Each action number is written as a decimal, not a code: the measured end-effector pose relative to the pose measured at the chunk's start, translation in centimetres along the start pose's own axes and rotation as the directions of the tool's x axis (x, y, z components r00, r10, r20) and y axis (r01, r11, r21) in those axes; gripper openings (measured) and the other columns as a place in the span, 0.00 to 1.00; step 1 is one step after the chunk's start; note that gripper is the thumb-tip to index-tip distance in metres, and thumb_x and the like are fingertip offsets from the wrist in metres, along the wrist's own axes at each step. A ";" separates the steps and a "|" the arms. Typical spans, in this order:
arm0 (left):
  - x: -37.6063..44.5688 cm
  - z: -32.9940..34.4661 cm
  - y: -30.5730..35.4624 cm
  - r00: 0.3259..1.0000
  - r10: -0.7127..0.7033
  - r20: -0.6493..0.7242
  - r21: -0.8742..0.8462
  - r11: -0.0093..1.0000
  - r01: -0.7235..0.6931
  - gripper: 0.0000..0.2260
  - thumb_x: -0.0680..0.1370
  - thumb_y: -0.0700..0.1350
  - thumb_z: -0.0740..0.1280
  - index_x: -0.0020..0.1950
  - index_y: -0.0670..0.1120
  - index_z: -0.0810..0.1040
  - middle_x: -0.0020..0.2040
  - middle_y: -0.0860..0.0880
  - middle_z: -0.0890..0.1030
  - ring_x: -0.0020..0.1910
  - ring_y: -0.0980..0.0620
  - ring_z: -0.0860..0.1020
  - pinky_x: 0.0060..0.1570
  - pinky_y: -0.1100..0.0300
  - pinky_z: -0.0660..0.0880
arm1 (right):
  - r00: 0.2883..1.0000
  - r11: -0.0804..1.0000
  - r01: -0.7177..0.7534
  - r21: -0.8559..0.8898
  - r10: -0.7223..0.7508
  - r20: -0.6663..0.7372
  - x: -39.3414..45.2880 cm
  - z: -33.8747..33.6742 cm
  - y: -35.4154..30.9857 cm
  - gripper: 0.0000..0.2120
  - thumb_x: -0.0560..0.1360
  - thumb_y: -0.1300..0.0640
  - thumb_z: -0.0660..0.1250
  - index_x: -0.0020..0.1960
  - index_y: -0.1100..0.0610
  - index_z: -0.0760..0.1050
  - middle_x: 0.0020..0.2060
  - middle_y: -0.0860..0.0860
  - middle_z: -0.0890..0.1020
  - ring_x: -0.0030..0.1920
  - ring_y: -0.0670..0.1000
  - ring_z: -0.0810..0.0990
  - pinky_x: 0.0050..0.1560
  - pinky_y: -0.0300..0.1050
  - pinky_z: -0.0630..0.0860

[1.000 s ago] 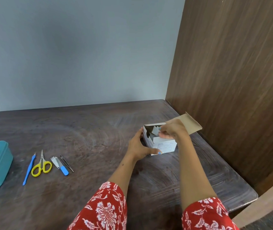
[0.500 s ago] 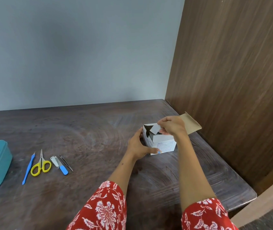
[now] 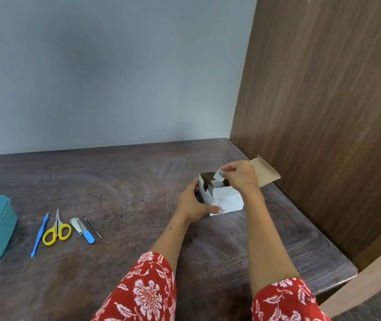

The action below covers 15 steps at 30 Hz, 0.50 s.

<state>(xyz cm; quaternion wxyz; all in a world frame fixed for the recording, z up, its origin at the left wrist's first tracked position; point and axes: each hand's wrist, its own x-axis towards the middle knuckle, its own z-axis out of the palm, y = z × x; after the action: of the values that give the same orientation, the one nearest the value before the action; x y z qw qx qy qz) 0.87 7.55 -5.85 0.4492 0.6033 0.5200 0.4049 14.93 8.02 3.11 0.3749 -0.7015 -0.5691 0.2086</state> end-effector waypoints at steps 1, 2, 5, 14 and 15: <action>0.0 0.0 0.0 1.000 -0.003 0.002 0.001 1.000 0.003 0.48 0.53 0.47 0.82 0.70 0.52 0.66 0.62 0.56 0.75 0.57 0.59 0.73 0.42 0.78 0.69 | 1.000 1.000 0.002 0.000 -0.002 0.006 -0.1 0.0 0.0 0.05 0.73 0.62 0.70 0.46 0.55 0.84 0.44 0.52 0.84 0.44 0.49 0.79 0.47 0.45 0.77; 0.0 0.0 0.0 1.000 -0.006 0.004 0.001 1.000 0.006 0.49 0.52 0.48 0.82 0.70 0.52 0.66 0.62 0.56 0.75 0.58 0.58 0.73 0.45 0.76 0.69 | 1.000 1.000 0.003 -0.002 -0.003 0.009 -0.2 0.0 0.0 0.04 0.72 0.62 0.71 0.44 0.55 0.84 0.43 0.52 0.84 0.44 0.49 0.79 0.47 0.46 0.78; 0.2 0.1 -0.2 1.000 -0.011 0.000 -0.017 1.000 0.011 0.49 0.51 0.48 0.82 0.70 0.52 0.67 0.62 0.55 0.76 0.61 0.56 0.74 0.56 0.64 0.73 | 0.998 0.999 0.019 0.030 -0.018 -0.053 -0.4 0.2 -0.1 0.05 0.72 0.63 0.70 0.40 0.54 0.82 0.39 0.51 0.82 0.42 0.50 0.80 0.45 0.46 0.79; 0.2 0.1 -0.1 1.000 -0.008 0.005 -0.031 0.999 0.008 0.51 0.48 0.51 0.82 0.69 0.53 0.67 0.63 0.54 0.76 0.62 0.54 0.73 0.63 0.54 0.73 | 0.900 0.937 0.036 0.349 0.121 -0.419 -0.2 -2.3 0.1 0.10 0.71 0.59 0.68 0.52 0.58 0.76 0.43 0.52 0.81 0.44 0.50 0.79 0.46 0.40 0.74; 0.1 0.1 -0.1 1.000 -0.005 0.008 -0.030 1.000 0.005 0.52 0.47 0.51 0.82 0.69 0.53 0.66 0.63 0.55 0.76 0.62 0.55 0.73 0.63 0.53 0.73 | 0.825 0.936 0.051 0.347 0.156 -0.544 -0.3 -2.9 0.4 0.14 0.70 0.57 0.70 0.54 0.60 0.76 0.45 0.54 0.81 0.44 0.51 0.78 0.47 0.39 0.73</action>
<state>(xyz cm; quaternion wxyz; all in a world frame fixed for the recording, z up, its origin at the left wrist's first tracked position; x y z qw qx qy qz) 0.92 7.65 -5.93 0.4611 0.5968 0.5137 0.4090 17.23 6.86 4.62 0.6374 -0.6699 -0.3675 0.0997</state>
